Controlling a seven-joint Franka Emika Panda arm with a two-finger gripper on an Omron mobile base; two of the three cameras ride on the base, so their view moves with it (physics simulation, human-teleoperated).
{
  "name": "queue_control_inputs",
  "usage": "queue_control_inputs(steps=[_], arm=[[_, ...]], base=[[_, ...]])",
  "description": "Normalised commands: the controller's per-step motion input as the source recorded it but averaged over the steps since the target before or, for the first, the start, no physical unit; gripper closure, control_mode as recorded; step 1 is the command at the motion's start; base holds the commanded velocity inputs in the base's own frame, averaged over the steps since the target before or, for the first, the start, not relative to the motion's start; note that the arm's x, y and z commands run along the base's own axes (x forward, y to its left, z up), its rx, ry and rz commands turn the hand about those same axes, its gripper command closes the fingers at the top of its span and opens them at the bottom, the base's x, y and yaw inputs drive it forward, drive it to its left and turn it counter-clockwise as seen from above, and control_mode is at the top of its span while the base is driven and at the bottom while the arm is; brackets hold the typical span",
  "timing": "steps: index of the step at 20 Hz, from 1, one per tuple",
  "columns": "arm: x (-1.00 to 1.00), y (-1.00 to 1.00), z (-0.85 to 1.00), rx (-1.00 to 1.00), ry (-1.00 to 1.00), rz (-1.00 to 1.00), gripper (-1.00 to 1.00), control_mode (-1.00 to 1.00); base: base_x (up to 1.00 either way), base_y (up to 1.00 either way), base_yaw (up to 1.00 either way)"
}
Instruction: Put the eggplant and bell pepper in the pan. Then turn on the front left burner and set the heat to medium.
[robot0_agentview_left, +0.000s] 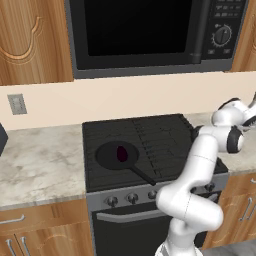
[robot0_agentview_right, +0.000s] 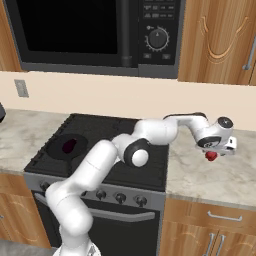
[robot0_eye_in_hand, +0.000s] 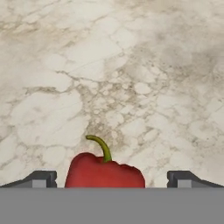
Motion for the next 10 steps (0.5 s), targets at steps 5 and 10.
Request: queue_control_inputs(steps=[5, 10], arm=[[-0.02, 0.0, -0.21, 0.03, 0.0, 0.0, -1.0, -1.0], [-0.01, 0.1, -0.49, 0.12, 0.0, 0.0, -1.0, -1.0]], base=[[0.0, 0.0, 0.0], [0.0, 0.0, 0.0]])
